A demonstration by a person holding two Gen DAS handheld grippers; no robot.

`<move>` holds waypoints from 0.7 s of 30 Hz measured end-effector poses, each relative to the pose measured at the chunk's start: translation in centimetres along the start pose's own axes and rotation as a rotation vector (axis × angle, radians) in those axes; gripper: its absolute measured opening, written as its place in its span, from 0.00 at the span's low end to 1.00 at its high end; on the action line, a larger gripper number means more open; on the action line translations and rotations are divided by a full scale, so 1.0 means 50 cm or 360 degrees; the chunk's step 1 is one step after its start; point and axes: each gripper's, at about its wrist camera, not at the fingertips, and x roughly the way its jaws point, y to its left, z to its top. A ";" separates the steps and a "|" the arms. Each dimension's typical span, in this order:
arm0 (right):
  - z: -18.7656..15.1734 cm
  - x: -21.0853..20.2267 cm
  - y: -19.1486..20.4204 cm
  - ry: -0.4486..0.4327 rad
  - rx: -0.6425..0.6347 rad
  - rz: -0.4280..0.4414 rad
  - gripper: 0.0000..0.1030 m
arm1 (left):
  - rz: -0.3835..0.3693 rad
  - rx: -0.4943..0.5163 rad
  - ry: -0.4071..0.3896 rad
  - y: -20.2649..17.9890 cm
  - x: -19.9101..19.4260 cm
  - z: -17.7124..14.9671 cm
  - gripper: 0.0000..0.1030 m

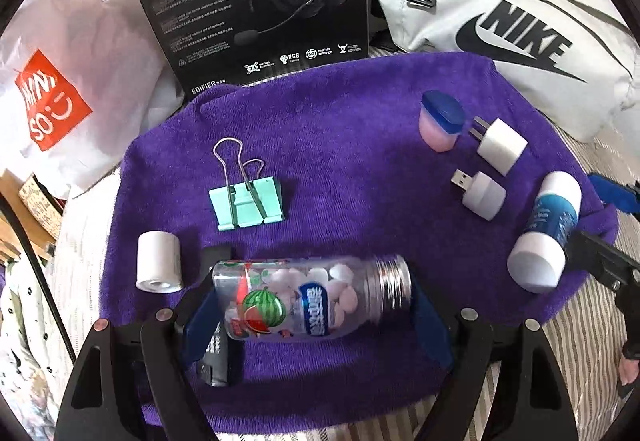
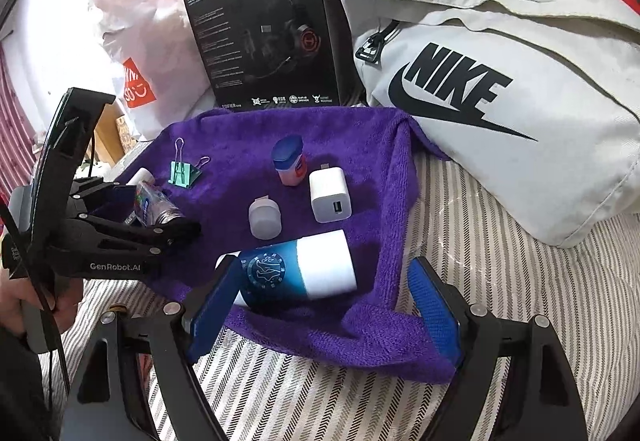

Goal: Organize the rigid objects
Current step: 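Lower the clear bottle onto the towel beside the clip and open the left gripper, then move the open left gripper toward the black-gold tube on the bed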

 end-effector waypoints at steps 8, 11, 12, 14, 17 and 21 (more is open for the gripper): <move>0.000 -0.003 -0.001 -0.0004 0.0000 0.0013 0.82 | 0.0061 0.0051 0.0018 -0.017 -0.031 -0.007 0.82; -0.002 -0.005 -0.004 -0.0008 0.0014 0.0024 0.82 | 0.0068 0.0028 0.0004 -0.011 -0.049 -0.010 0.86; -0.003 -0.007 -0.005 -0.0009 0.0018 0.0029 0.82 | 0.0059 0.0021 0.0002 -0.009 -0.052 -0.010 0.89; -0.005 -0.010 -0.008 -0.0011 0.0025 0.0034 0.82 | 0.0015 -0.0005 0.0001 -0.003 -0.062 -0.013 0.89; -0.005 -0.014 -0.012 -0.0028 0.0038 0.0048 0.82 | 0.0021 -0.0026 0.0007 0.002 -0.075 -0.019 0.89; -0.006 -0.011 -0.020 -0.0024 0.0070 0.0058 0.82 | 0.0058 -0.0026 -0.0016 0.010 -0.108 -0.034 0.89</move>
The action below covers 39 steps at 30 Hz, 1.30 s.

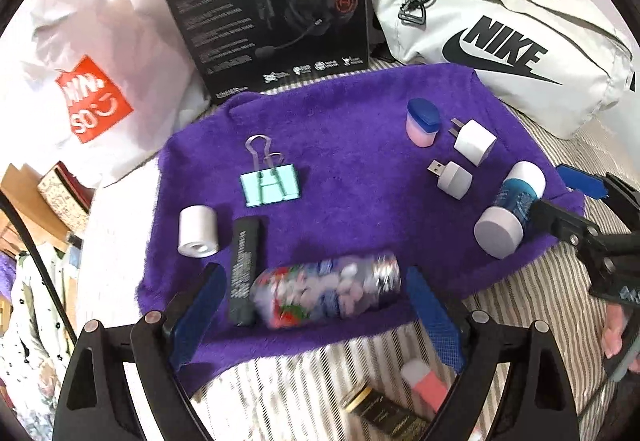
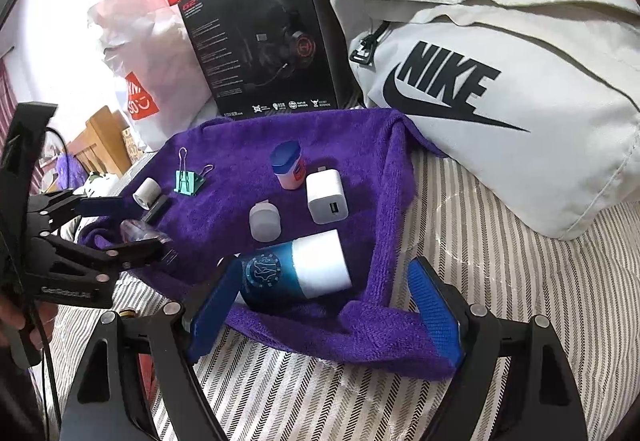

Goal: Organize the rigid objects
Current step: 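Move the open left gripper toward the black-gold tube on the bed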

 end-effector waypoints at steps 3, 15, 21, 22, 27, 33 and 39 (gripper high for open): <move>-0.002 0.003 -0.004 0.0008 0.0018 0.0006 0.82 | 0.0020 -0.0011 -0.0015 0.011 -0.025 -0.022 0.89; 0.001 -0.024 -0.012 -0.0062 0.0079 0.0053 0.82 | -0.0082 -0.0213 0.0148 -0.007 -0.019 -0.154 0.89; -0.004 -0.017 -0.007 -0.0036 0.0089 0.0081 0.82 | -0.0103 -0.0275 0.0193 -0.026 0.004 -0.159 0.89; -0.005 -0.015 -0.004 -0.0031 0.0082 0.0079 0.82 | -0.0060 -0.0243 0.0198 -0.034 0.007 -0.159 0.89; -0.008 -0.010 0.009 -0.0020 0.0028 0.0050 0.82 | 0.0004 -0.0196 0.0178 -0.027 -0.001 -0.185 0.91; -0.007 -0.010 0.009 -0.0018 0.0034 0.0056 0.82 | -0.0039 -0.0258 0.0154 0.005 -0.009 -0.213 0.89; -0.004 -0.027 0.024 -0.0054 -0.0020 0.0070 0.82 | -0.0161 -0.0232 0.0087 -0.009 -0.018 -0.220 0.67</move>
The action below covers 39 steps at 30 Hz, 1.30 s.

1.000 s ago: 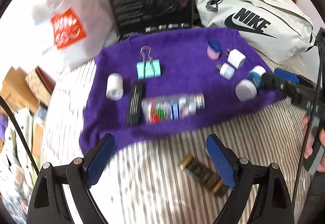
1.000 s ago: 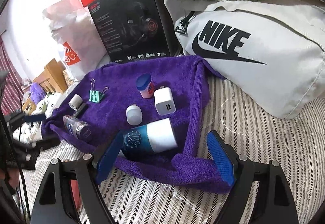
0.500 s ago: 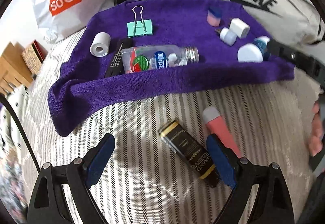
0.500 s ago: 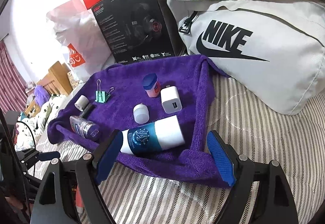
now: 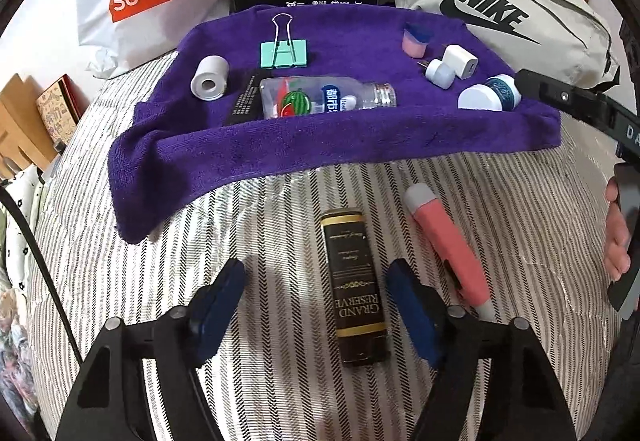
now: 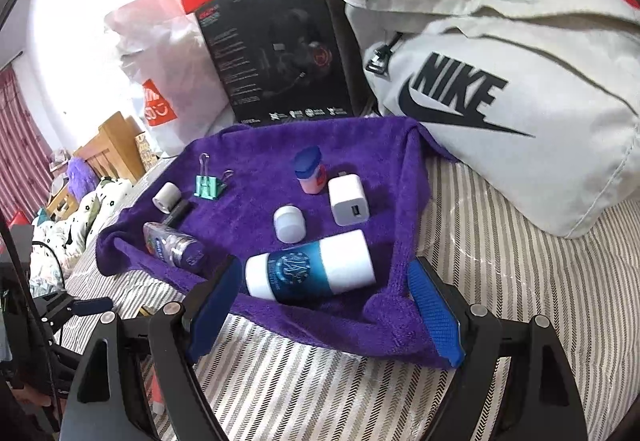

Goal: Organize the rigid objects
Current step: 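Move the open left gripper toward the black-gold tube on the bed, then grasp the black-gold tube with the left gripper while the right grasps the pink tube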

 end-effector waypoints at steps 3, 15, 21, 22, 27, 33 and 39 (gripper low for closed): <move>-0.003 -0.003 0.012 0.0019 -0.0051 0.0024 0.82 | -0.0035 0.0032 -0.0032 -0.005 -0.009 -0.004 0.44; -0.062 -0.077 0.104 0.0178 -0.0080 0.0053 0.82 | -0.0047 0.0024 -0.0045 0.079 -0.022 -0.016 0.22; -0.108 -0.031 0.219 0.0327 -0.0222 0.0042 0.82 | -0.0077 -0.0050 -0.0055 0.135 -0.030 -0.044 0.22; -0.117 -0.021 0.233 0.0337 -0.0252 0.0011 0.82 | -0.0086 -0.0052 -0.0058 0.137 -0.030 -0.046 0.22; -0.145 0.033 0.270 0.0411 -0.0327 -0.0058 0.71 | -0.0116 -0.0064 -0.0065 0.144 -0.031 -0.049 0.22; -0.149 0.043 0.287 0.0337 -0.0398 -0.0175 0.36 | -0.0120 -0.0065 -0.0071 0.147 -0.032 -0.050 0.23; -0.139 0.032 0.267 0.0394 -0.0353 -0.0100 0.16 | -0.0122 -0.0014 -0.0076 0.143 -0.037 -0.058 0.23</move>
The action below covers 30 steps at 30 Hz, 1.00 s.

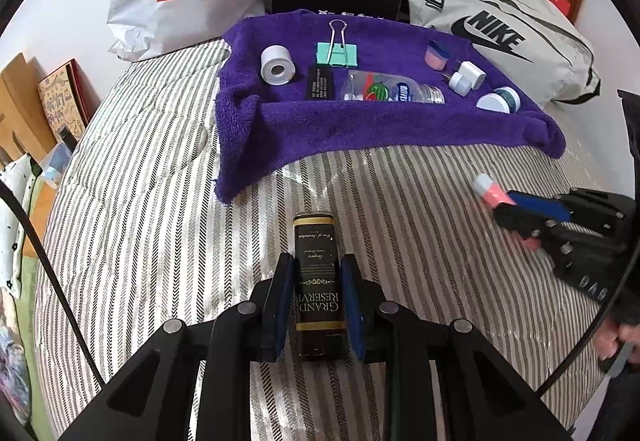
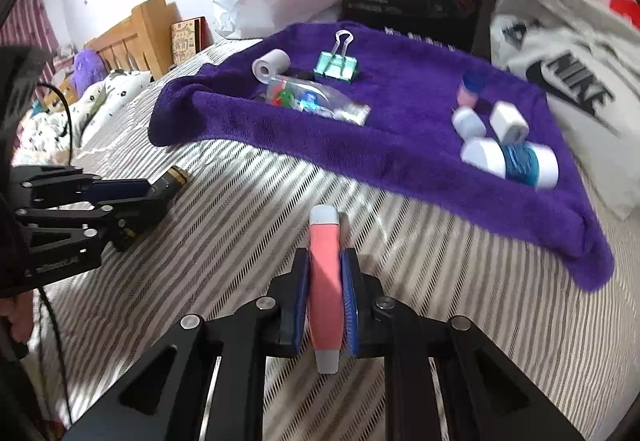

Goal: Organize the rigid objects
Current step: 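Grasp the black-gold tube with the left gripper while the right grasps the pink tube, then carry the black-gold tube and pink tube over the purple towel with both grippers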

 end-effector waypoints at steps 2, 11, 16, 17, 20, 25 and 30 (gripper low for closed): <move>-0.009 -0.015 -0.023 0.0038 0.0049 0.0002 0.16 | 0.0004 0.0010 -0.0002 -0.002 0.001 0.001 0.23; -0.029 -0.013 0.002 0.0025 -0.0104 -0.0185 0.16 | 0.0014 0.0028 -0.0012 -0.006 0.007 0.008 0.22; -0.020 -0.015 -0.019 0.0055 -0.0057 -0.0081 0.16 | -0.0103 -0.0071 -0.0016 0.021 -0.003 0.003 0.22; -0.021 -0.017 -0.028 0.0068 -0.0029 -0.0043 0.16 | -0.0100 -0.0080 -0.0020 0.023 -0.007 0.003 0.22; -0.027 -0.039 -0.037 0.0047 -0.0011 0.0004 0.16 | -0.0083 -0.0081 -0.0037 0.022 -0.020 0.006 0.22; -0.025 -0.071 -0.046 0.0016 -0.0020 0.0034 0.16 | -0.0100 -0.0068 -0.0080 0.009 -0.046 0.028 0.22; -0.005 -0.080 -0.058 0.0006 -0.0032 0.0033 0.16 | -0.0109 -0.0033 -0.0094 -0.012 -0.053 0.061 0.22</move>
